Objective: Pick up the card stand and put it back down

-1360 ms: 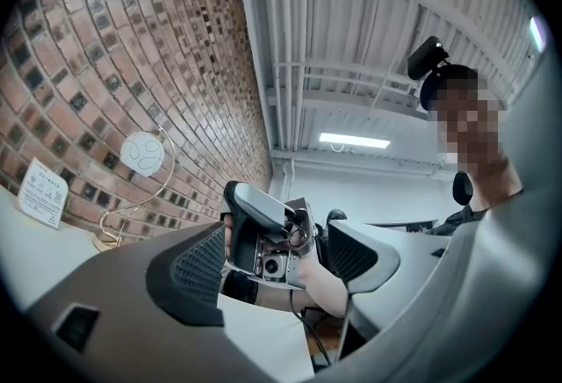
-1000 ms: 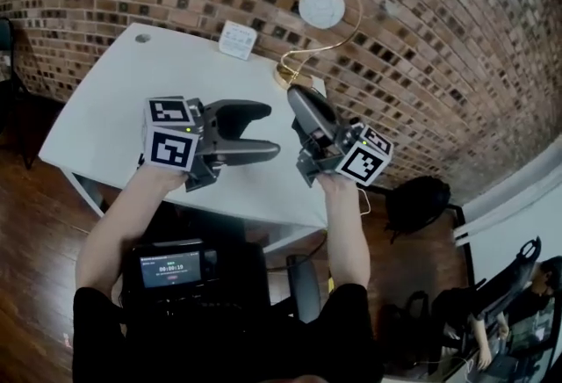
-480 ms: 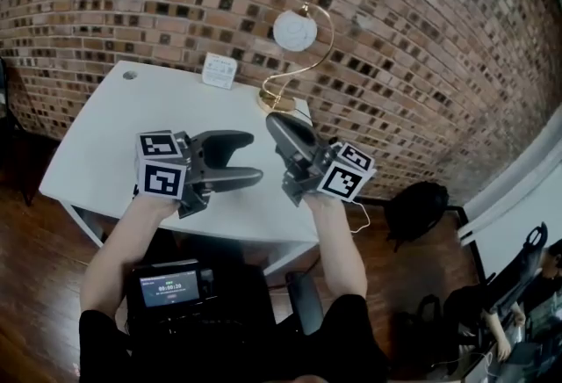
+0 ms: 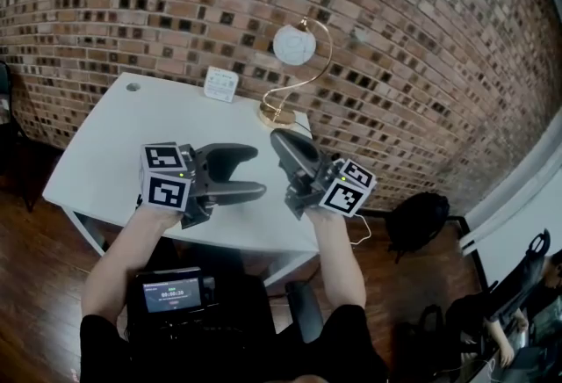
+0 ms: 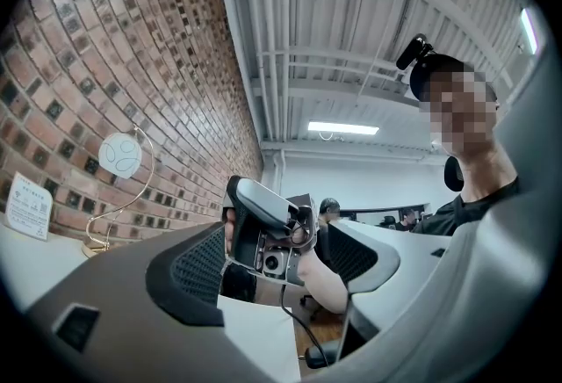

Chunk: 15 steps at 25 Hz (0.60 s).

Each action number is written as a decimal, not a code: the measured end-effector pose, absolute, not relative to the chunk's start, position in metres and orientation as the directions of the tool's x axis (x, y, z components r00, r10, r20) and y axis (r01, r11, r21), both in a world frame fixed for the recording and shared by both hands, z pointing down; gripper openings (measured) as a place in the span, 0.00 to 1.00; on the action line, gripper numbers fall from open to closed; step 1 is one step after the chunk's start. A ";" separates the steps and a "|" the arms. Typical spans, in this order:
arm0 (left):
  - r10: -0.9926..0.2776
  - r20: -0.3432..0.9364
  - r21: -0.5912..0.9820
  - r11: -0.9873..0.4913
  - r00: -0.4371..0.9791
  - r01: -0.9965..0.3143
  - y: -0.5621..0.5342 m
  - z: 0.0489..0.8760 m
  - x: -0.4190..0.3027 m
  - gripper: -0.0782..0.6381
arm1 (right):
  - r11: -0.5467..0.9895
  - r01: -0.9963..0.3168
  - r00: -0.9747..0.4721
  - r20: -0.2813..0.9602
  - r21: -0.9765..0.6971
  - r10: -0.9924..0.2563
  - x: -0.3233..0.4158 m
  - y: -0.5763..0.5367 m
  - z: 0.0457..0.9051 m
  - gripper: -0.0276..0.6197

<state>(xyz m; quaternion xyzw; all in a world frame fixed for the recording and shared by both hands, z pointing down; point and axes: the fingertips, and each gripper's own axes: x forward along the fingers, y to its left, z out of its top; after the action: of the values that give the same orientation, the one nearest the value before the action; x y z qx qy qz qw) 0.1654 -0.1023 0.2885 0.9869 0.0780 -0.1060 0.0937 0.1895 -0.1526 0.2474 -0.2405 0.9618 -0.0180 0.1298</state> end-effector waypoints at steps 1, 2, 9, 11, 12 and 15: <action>0.134 -0.223 0.169 -0.970 0.965 0.174 -0.102 0.289 0.165 0.61 | 0.884 -0.458 -0.851 -0.240 -0.093 -0.467 0.189 -0.152 0.247 0.08; 0.134 -0.224 0.171 -0.970 0.965 0.174 -0.103 0.289 0.165 0.61 | 0.884 -0.460 -0.852 -0.238 -0.086 -0.467 0.189 -0.151 0.247 0.08; 0.138 -0.229 0.178 -0.967 0.964 0.180 -0.103 0.291 0.166 0.61 | 0.884 -0.459 -0.851 -0.240 -0.090 -0.466 0.191 -0.150 0.249 0.08; 0.139 -0.228 0.178 -0.967 0.964 0.182 -0.102 0.290 0.166 0.61 | 0.884 -0.458 -0.851 -0.242 -0.094 -0.466 0.192 -0.150 0.249 0.08; 0.140 -0.228 0.178 -0.967 0.963 0.183 -0.102 0.290 0.166 0.61 | 0.884 -0.459 -0.851 -0.241 -0.090 -0.467 0.192 -0.150 0.249 0.08; 0.142 -0.230 0.180 -0.966 0.963 0.185 -0.102 0.291 0.166 0.61 | 0.882 -0.466 -0.850 -0.240 -0.075 -0.469 0.190 -0.149 0.246 0.08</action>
<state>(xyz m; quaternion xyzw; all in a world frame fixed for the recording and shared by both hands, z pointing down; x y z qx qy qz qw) 0.1658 -0.1024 0.2905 0.9856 0.0830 -0.1080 0.1004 0.1903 -0.1492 0.2462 -0.2430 0.9617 -0.0071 0.1265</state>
